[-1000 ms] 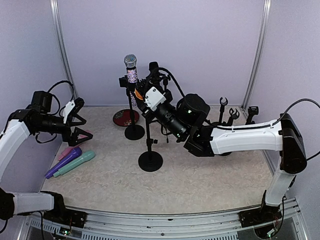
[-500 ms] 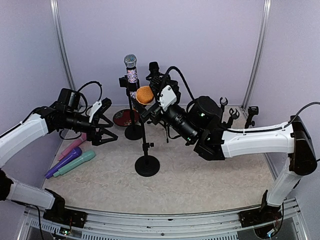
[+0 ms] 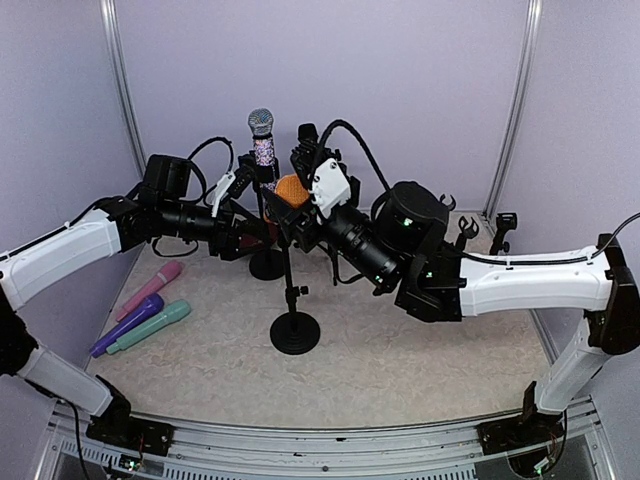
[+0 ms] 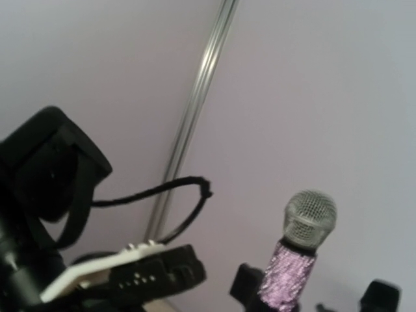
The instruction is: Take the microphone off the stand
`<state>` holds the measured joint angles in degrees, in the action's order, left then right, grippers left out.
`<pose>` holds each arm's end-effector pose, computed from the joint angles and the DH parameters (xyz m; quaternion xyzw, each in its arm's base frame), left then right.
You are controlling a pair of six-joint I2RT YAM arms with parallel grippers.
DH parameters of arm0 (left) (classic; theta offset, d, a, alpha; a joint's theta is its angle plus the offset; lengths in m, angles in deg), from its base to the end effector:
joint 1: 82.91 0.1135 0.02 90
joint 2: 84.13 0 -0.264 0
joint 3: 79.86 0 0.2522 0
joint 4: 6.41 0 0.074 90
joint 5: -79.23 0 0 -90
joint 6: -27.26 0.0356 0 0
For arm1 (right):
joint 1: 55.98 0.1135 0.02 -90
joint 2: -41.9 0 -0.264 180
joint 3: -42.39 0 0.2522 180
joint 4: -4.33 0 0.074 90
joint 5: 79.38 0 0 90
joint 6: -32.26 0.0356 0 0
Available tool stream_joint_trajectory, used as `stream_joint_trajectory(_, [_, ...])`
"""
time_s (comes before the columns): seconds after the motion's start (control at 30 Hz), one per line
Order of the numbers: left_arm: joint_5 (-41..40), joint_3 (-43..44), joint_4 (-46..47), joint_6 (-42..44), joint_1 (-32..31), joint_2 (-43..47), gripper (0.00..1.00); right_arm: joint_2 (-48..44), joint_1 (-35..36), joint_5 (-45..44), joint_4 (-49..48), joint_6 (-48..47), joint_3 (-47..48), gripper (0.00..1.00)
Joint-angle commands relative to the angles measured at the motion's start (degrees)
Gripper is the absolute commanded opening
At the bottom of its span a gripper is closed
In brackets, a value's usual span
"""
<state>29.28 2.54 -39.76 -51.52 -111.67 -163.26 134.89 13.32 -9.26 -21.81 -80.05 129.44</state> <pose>0.2604 -0.1691 0.3364 0.4390 0.7065 -0.3647 0.4185 0.1476 0.3563 0.3882 -0.3054 0.4944 0.2315 0.7802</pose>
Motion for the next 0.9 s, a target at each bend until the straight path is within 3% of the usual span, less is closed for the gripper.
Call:
stream_joint_trajectory(0.0, [-0.75, 1.68, 3.56, -4.42, -2.53, -1.35, 0.68, -0.13, 1.04, -2.96, 3.68, 0.45, 2.23, 0.58])
stream_joint_trajectory(0.17, [-0.6, 3.01, 3.2, -4.62, -4.04, -2.06, 0.65, 1.49, 2.51, -5.67, 3.75, -2.43, 3.64, 0.39])
stream_joint_trajectory(0.33, [-1.58, 5.59, 3.6, -5.13, -5.71, -4.2, 0.57, 2.03, 3.24, -6.4, 3.81, -2.9, 3.79, 0.27])
stream_joint_trajectory(0.67, [-4.79, 6.54, 3.74, -3.06, -5.97, -6.12, 0.23, 1.27, 4.59, -7.7, 3.76, -3.1, 2.6, 0.19])
stream_joint_trajectory(0.73, [-5.64, 7.06, 3.17, -1.16, -5.84, -5.97, 0.11, 0.8, 4.7, -7.6, 3.68, -2.82, 2.32, 0.28])
stream_joint_trajectory(0.8, [-5.69, 7.55, 2.45, 0.87, -5.78, -5.72, 0.01, 0.26, 4.71, -7.4, 3.89, -2.49, 2.06, 0.57])
stream_joint_trajectory(0.87, [-4.9, 8.06, 1.23, 3.24, -5.72, -5.49, 0.0, -0.35, 4.64, -7.16, 5.09, -2.63, 2.07, 0.72])
